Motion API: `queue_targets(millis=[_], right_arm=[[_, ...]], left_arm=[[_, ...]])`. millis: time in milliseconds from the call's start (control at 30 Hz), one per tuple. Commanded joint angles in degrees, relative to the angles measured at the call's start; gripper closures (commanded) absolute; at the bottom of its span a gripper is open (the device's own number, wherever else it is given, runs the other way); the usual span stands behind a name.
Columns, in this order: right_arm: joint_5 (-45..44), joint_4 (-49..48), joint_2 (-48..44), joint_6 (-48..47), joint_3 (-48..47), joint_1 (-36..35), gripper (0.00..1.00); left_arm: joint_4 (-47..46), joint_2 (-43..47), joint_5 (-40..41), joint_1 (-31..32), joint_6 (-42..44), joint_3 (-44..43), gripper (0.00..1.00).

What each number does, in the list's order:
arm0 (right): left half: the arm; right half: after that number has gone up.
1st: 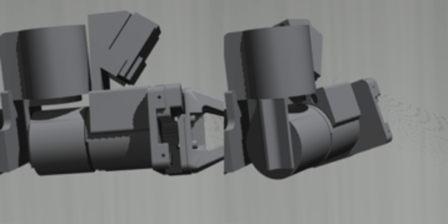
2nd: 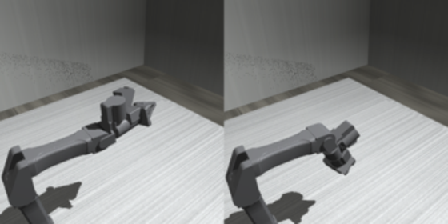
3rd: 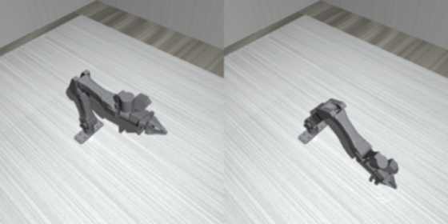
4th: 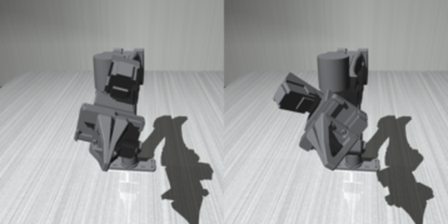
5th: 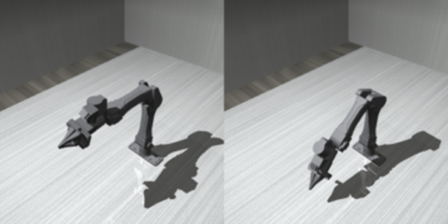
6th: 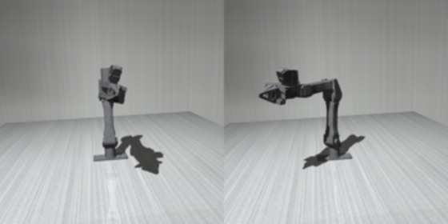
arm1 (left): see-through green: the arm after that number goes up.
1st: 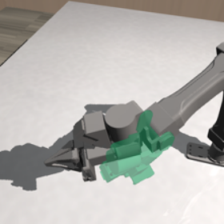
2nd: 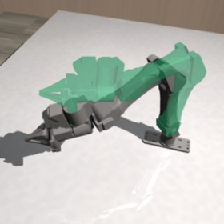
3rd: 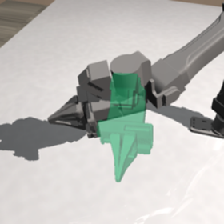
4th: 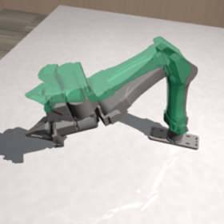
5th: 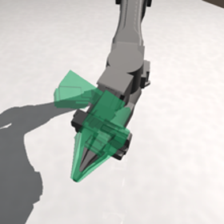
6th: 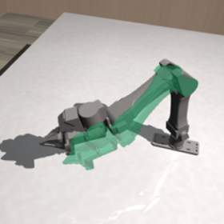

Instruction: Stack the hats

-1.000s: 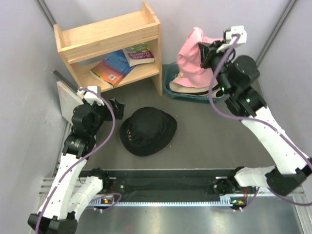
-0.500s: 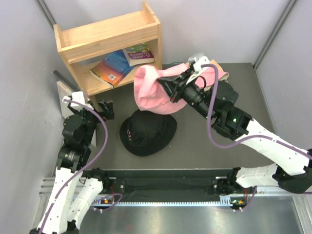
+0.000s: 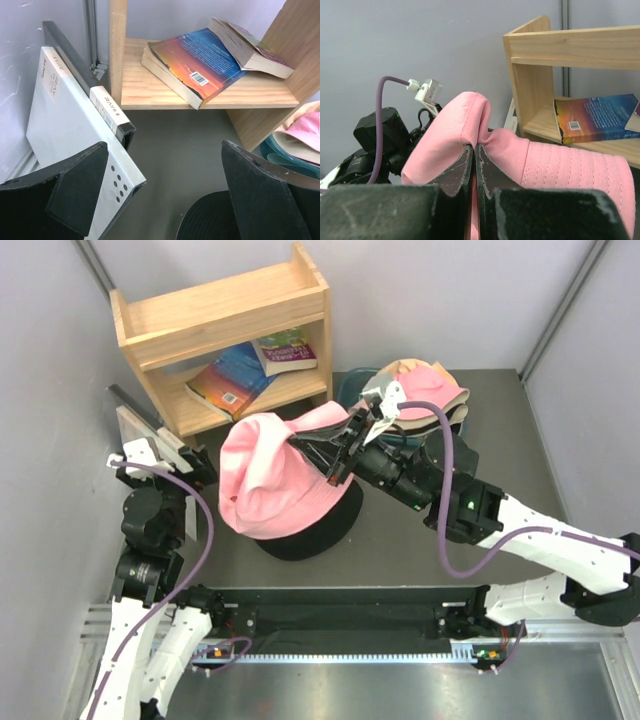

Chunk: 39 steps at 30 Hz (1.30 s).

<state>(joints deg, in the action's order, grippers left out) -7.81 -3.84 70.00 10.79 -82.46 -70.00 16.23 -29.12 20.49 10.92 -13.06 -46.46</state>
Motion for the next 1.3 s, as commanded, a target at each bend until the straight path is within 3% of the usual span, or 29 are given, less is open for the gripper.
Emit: queue_targets(millis=[0, 200, 333, 567, 733, 1033, 1267], right_arm=[[-1.7, -4.1, -2.2, 1.9, 4.0, -0.4, 1.00], [-3.5, -5.7, -4.2, 4.9, 15.8, 5.6, 1.00], [0.4, -6.4, -6.4, 7.5, 22.1, 11.0, 1.00], [2.3, -5.0, -7.9, 9.2, 26.6, 15.5, 1.00], [5.5, -5.5, -7.3, 8.6, 29.4, 18.8, 1.00], [7.5, -5.7, -6.3, 7.7, 31.0, 24.0, 1.00], [7.6, -6.9, -5.7, 8.5, 31.0, 24.6, 1.00]], left_arm=[[-3.1, 0.5, 1.0, -0.4, 0.7, 0.3, 0.01], [-4.0, 0.6, -1.9, -0.5, 0.3, 1.0, 0.01], [-5.2, 0.5, -5.9, -0.5, 0.1, 1.5, 0.01], [-6.5, -3.4, -19.8, -0.5, -0.6, 0.8, 0.01], [-7.3, -6.6, -32.1, -0.4, -9.7, 0.9, 0.02], [-13.2, -2.2, -39.0, -0.4, -19.9, 9.2, 0.02], [-19.5, -4.8, -47.6, -0.4, -24.1, 13.8, 0.20]])
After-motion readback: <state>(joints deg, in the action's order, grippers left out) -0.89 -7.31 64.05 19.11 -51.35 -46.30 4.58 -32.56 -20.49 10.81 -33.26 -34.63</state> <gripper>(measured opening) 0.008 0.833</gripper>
